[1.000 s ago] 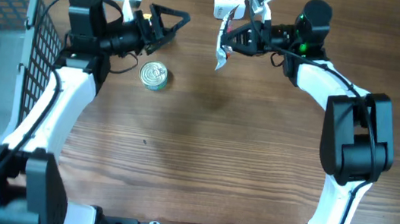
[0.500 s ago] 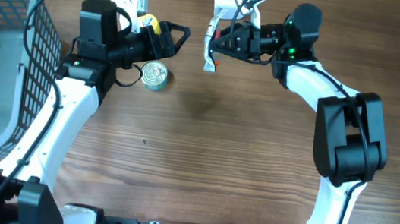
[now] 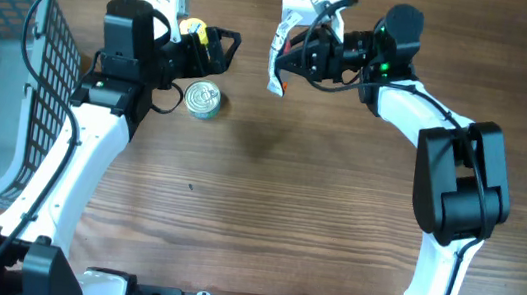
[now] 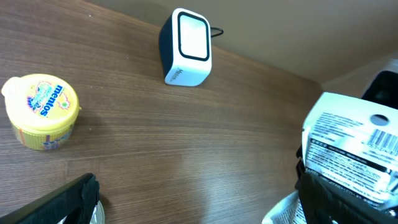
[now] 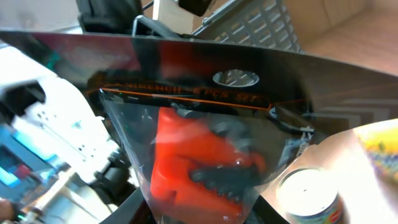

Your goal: Scan the item barcode

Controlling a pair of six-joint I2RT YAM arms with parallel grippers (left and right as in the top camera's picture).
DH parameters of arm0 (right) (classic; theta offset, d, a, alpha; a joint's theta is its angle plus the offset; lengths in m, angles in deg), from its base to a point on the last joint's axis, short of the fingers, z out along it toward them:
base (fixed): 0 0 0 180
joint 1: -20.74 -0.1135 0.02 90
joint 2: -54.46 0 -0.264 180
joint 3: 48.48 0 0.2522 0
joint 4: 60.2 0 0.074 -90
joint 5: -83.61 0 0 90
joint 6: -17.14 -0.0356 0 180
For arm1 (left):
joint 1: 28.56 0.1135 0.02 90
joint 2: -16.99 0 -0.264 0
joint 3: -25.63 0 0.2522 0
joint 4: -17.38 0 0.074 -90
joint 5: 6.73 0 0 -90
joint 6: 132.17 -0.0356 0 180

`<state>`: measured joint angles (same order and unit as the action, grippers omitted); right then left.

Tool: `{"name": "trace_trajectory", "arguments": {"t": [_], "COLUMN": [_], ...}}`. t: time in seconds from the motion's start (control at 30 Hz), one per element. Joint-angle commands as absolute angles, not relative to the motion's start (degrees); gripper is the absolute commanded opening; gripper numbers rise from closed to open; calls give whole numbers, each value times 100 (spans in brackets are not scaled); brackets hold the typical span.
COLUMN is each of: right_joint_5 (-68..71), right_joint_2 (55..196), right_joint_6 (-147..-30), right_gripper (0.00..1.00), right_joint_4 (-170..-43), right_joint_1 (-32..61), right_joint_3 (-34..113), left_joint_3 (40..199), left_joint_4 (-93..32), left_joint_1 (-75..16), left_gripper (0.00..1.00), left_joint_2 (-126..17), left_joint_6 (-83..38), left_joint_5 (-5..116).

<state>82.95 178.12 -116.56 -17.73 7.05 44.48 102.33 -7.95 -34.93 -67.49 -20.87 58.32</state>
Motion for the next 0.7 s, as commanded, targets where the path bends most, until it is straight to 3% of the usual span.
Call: {"name": "trace_trajectory", "arguments": {"t": [0.0,0.03,0.13,0.3,0.67], "right_joint_5": [8551,8507,8510,8407,7948], "right_joint_2": [17877,17877,17877,17877,17877], "right_joint_6": [-10231,-10085,-9641,-8795,-7709], "right_gripper": [8,9,26,16,12], "right_joint_4": [-1762,-1758,-1745,-1749,-1703], "right_joint_1": [720,720,731,729,729], "right_joint_3": [4433,4433,4433,4433,4435], "left_joint_3": [10229,10229,10229,10229,10229], "left_joint_4": [-780,-782,-780,-780,-782], "left_joint_1": [-3482,-3482,-3482,-3482,-3482], "left_gripper": [100,100,100,100,100], "left_joint_2": [-6603,-6603,-6603,-6603,-6592], "left_joint_6": [-2349,-2402,-2402,-2406,-2633], "left_joint_5": [5937,5950,5981,5981,6003]}}
